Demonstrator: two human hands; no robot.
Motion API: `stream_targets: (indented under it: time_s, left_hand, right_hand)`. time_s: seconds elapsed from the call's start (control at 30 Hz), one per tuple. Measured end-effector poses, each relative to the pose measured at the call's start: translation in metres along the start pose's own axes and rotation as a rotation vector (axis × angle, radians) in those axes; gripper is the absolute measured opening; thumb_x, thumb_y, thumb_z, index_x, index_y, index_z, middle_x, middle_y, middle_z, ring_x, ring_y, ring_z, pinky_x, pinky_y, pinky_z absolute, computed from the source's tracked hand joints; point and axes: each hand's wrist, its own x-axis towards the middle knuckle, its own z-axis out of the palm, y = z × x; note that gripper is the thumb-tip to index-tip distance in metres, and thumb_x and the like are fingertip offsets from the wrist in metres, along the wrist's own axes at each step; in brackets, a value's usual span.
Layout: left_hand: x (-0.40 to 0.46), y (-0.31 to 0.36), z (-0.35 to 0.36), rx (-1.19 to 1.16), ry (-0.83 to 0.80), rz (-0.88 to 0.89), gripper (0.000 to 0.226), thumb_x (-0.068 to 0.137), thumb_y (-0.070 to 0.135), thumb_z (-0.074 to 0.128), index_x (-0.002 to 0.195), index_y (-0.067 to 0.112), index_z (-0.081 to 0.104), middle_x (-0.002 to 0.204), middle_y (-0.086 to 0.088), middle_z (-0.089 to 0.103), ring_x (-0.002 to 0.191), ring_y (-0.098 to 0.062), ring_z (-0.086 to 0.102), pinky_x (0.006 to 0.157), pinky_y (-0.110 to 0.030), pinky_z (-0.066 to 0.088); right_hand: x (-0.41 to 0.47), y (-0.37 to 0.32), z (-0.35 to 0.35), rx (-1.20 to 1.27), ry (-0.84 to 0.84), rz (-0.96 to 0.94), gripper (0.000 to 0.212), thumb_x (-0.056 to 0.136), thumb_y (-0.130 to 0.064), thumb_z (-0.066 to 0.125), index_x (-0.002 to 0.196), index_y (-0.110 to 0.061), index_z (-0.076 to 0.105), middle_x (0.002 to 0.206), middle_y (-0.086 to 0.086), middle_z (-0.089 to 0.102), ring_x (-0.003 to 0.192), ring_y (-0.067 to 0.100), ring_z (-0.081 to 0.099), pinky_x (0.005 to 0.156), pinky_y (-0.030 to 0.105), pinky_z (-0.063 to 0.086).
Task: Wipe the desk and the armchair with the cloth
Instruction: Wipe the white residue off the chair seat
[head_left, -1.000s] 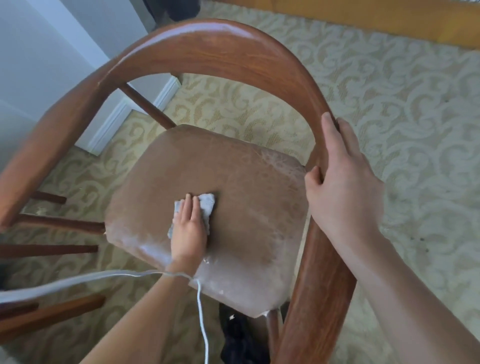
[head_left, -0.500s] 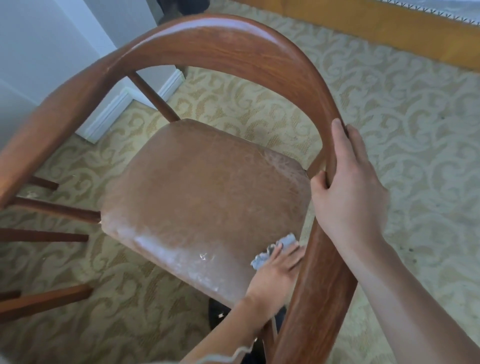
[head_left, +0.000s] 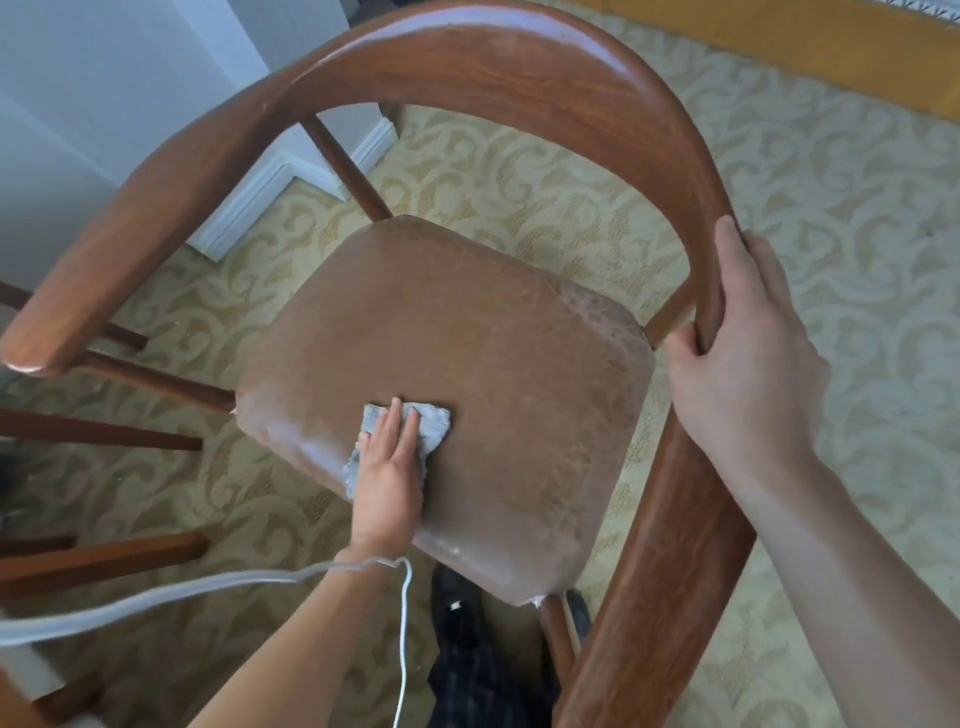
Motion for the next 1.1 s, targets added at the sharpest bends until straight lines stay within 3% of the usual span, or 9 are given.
stream_targets:
  time_s: [0.2, 0.3, 0.4, 0.47, 0.53, 0.67, 0.83, 0.9, 1.1]
  left_hand:
    - [-0.08, 0.037, 0.024, -0.102, -0.078, 0.222, 0.084, 0.088, -0.011, 0.065, 0.159, 0.017, 0.031, 0.167, -0.011, 0.025, 0.153, -0.036, 0.024, 0.118, -0.063, 0.029]
    - [-0.117, 0.075, 0.05, -0.169, -0.131, 0.396, 0.086, 0.094, -0.001, 0.058, 0.163, 0.029, 0.017, 0.172, 0.002, 0.012, 0.157, -0.026, 0.013, 0.122, -0.052, 0.017]
    - [-0.123, 0.083, 0.061, -0.159, -0.158, 0.511, 0.073, 0.096, 0.007, 0.058, 0.161, 0.022, 0.029, 0.172, 0.001, 0.012, 0.158, -0.022, 0.011, 0.124, -0.046, 0.014]
    - [-0.11, 0.062, 0.054, -0.102, -0.195, 0.584, 0.086, 0.082, 0.007, 0.071, 0.159, 0.021, 0.034, 0.17, -0.003, 0.021, 0.156, -0.023, 0.019, 0.126, -0.042, 0.011]
    - [-0.085, 0.03, 0.042, -0.084, -0.136, 0.481, 0.097, 0.074, 0.003, 0.08, 0.158, 0.021, 0.036, 0.168, -0.004, 0.026, 0.154, -0.025, 0.027, 0.128, -0.037, 0.005]
    - [-0.012, -0.035, 0.0, 0.038, 0.044, 0.195, 0.059, 0.09, 0.008, 0.049, 0.149, 0.008, 0.05, 0.159, -0.017, 0.04, 0.142, -0.037, 0.043, 0.125, -0.045, 0.019]
    - [0.057, -0.071, -0.033, 0.069, 0.091, -0.108, 0.051, 0.099, -0.004, 0.048, 0.15, 0.0, 0.044, 0.161, -0.024, 0.032, 0.149, -0.047, 0.028, 0.12, -0.061, 0.025]
    - [0.058, -0.053, -0.027, 0.027, 0.1, -0.111, 0.051, 0.097, -0.006, 0.052, 0.148, -0.002, 0.046, 0.161, -0.025, 0.033, 0.149, -0.046, 0.029, 0.122, -0.059, 0.025]
    - [-0.002, 0.066, 0.04, -0.139, 0.036, 0.203, 0.06, 0.097, -0.005, 0.057, 0.153, 0.013, 0.045, 0.164, -0.012, 0.033, 0.152, -0.034, 0.029, 0.125, -0.048, 0.02]
  right_hand:
    - [0.0, -0.005, -0.004, 0.014, -0.02, 0.015, 0.077, 0.094, -0.017, 0.058, 0.16, -0.03, 0.02, 0.167, -0.005, 0.024, 0.124, 0.032, 0.059, 0.082, 0.046, 0.054]
    - [0.0, -0.005, -0.003, 0.012, -0.022, 0.022, 0.076, 0.094, -0.017, 0.058, 0.159, -0.031, 0.021, 0.167, -0.005, 0.024, 0.124, 0.032, 0.059, 0.082, 0.047, 0.054]
    - [-0.001, -0.004, -0.003, 0.011, -0.021, 0.011, 0.077, 0.094, -0.017, 0.057, 0.159, -0.031, 0.02, 0.167, -0.006, 0.024, 0.126, 0.032, 0.058, 0.082, 0.046, 0.055]
    - [0.0, -0.003, -0.004, 0.016, -0.016, 0.01, 0.076, 0.094, -0.018, 0.058, 0.16, -0.03, 0.02, 0.166, -0.007, 0.025, 0.128, 0.029, 0.057, 0.082, 0.045, 0.053]
    - [0.0, -0.002, -0.004, 0.029, -0.009, 0.005, 0.076, 0.094, -0.018, 0.058, 0.16, -0.03, 0.021, 0.166, -0.007, 0.027, 0.129, 0.027, 0.056, 0.083, 0.043, 0.051]
    - [0.0, 0.0, -0.003, 0.042, -0.008, 0.013, 0.076, 0.094, -0.018, 0.058, 0.16, -0.031, 0.021, 0.164, -0.01, 0.028, 0.119, 0.028, 0.061, 0.077, 0.037, 0.043]
    - [0.0, 0.0, 0.0, 0.035, 0.006, 0.005, 0.076, 0.093, -0.017, 0.058, 0.159, -0.031, 0.022, 0.163, -0.011, 0.03, 0.111, 0.029, 0.064, 0.073, 0.035, 0.044]
    - [-0.001, 0.0, -0.001, 0.03, 0.005, 0.011, 0.076, 0.093, -0.017, 0.057, 0.159, -0.03, 0.021, 0.164, -0.01, 0.029, 0.116, 0.029, 0.062, 0.074, 0.037, 0.045]
    - [-0.001, -0.003, -0.002, 0.012, -0.004, 0.015, 0.077, 0.094, -0.017, 0.059, 0.16, -0.029, 0.021, 0.166, -0.009, 0.026, 0.121, 0.032, 0.059, 0.074, 0.039, 0.044]
